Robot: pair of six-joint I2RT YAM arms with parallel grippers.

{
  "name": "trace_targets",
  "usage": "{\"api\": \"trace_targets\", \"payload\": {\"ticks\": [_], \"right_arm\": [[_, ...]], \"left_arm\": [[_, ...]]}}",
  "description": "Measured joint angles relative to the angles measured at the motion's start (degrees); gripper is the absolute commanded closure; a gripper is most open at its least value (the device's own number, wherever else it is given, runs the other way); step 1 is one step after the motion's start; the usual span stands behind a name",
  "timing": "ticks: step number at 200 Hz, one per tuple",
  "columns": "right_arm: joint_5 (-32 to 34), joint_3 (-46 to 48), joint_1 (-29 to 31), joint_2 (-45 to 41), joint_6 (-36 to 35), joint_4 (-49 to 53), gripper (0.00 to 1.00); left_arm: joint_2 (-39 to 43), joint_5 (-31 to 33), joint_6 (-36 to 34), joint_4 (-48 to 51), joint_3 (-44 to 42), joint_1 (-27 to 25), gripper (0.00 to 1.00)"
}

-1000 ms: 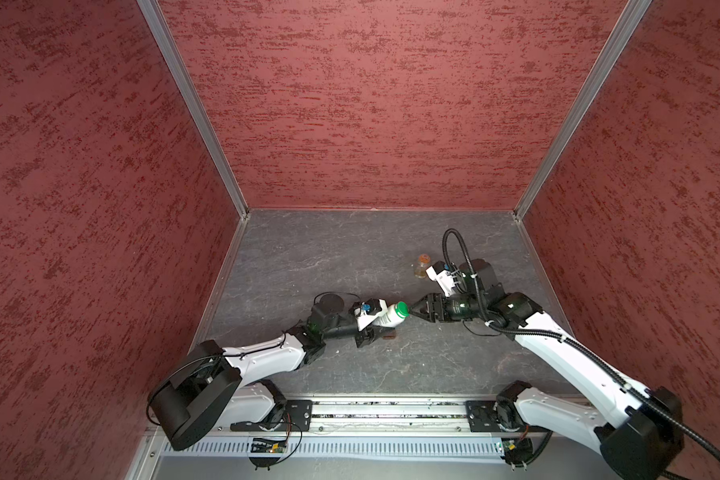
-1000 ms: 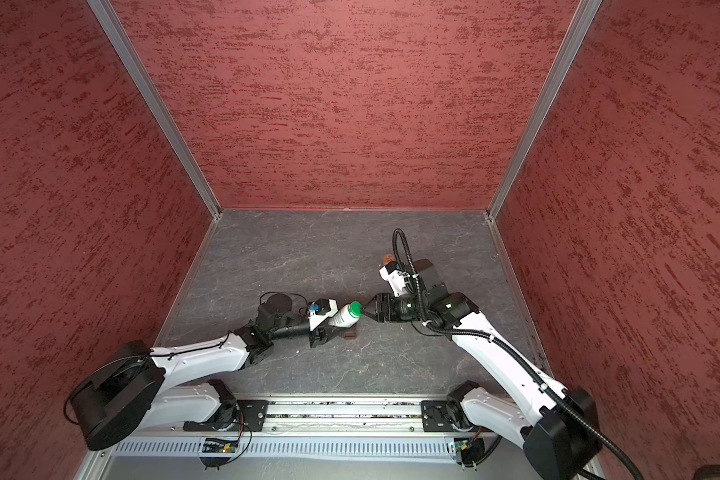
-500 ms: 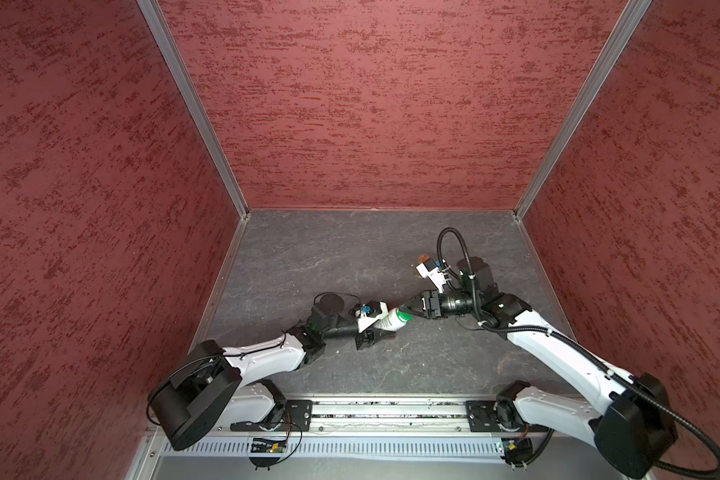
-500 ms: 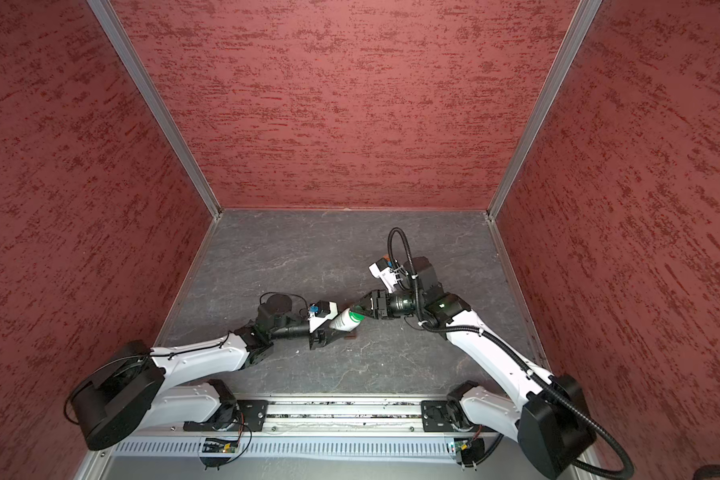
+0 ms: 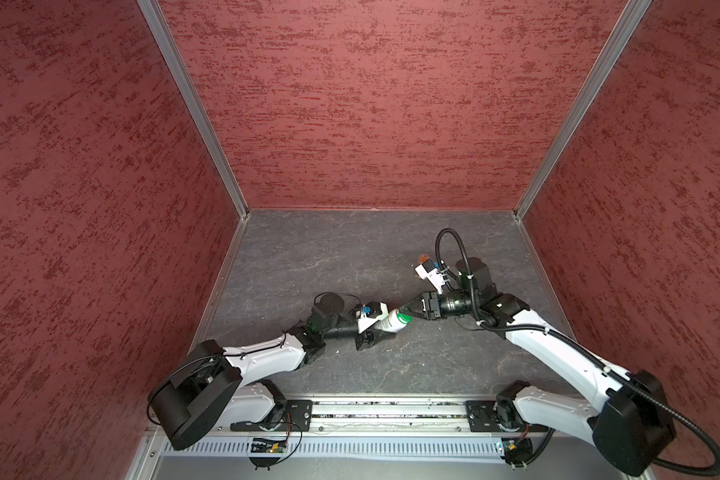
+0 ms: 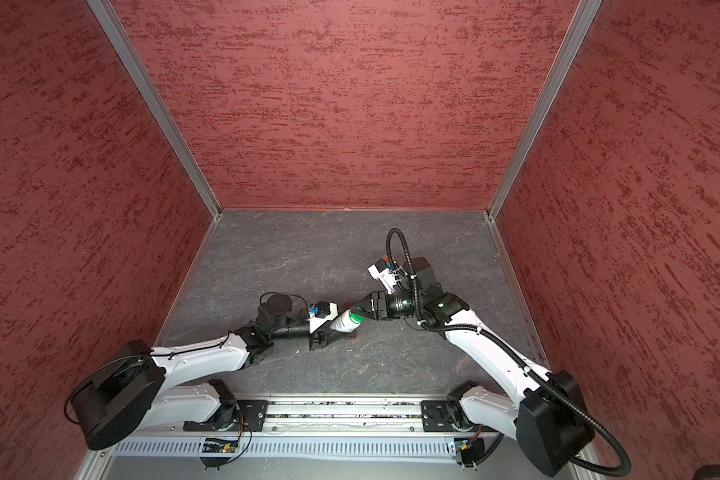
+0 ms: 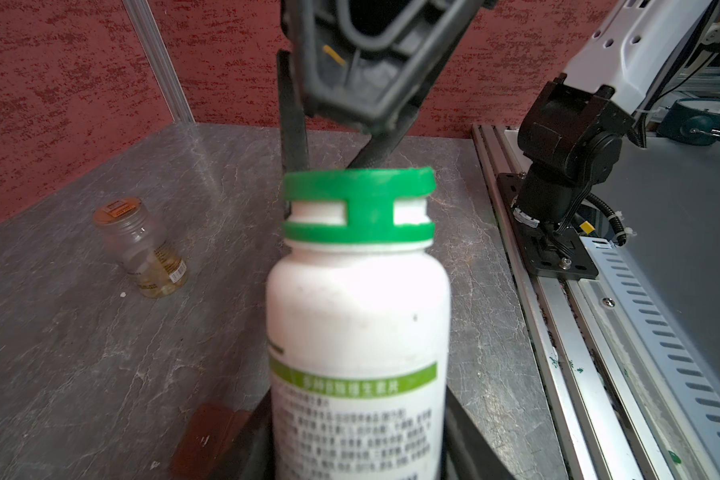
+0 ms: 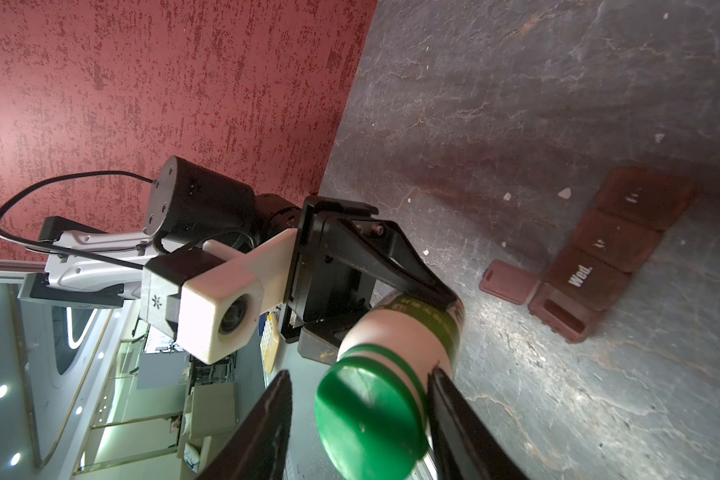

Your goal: Sort the pills into containers

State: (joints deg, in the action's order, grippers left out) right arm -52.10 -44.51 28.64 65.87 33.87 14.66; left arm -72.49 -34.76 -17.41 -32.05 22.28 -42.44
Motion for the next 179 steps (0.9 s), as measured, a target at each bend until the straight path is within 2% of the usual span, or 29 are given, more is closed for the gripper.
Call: {"api": "trace_targets", "payload": {"ticks": [61,143,179], "right_arm": [[0.0,0.0,0.0,0.6,-1.8,1.8,0.44],[0.1,0.0,0.2,1.2,-5.4,5.9,0.51],[0.5,-0.1,0.3,2.4,-5.6,5.9,0.47]], "left_arm": [[-0.4,0.0,0.0,0.4,0.0,0.0,1.0],[-1.4,-0.3,-0.1,1.7,0.7,0.0,1.0],[-2.2,-0.6,-0.1,2.1,0.7,0.0,1.0]]}}
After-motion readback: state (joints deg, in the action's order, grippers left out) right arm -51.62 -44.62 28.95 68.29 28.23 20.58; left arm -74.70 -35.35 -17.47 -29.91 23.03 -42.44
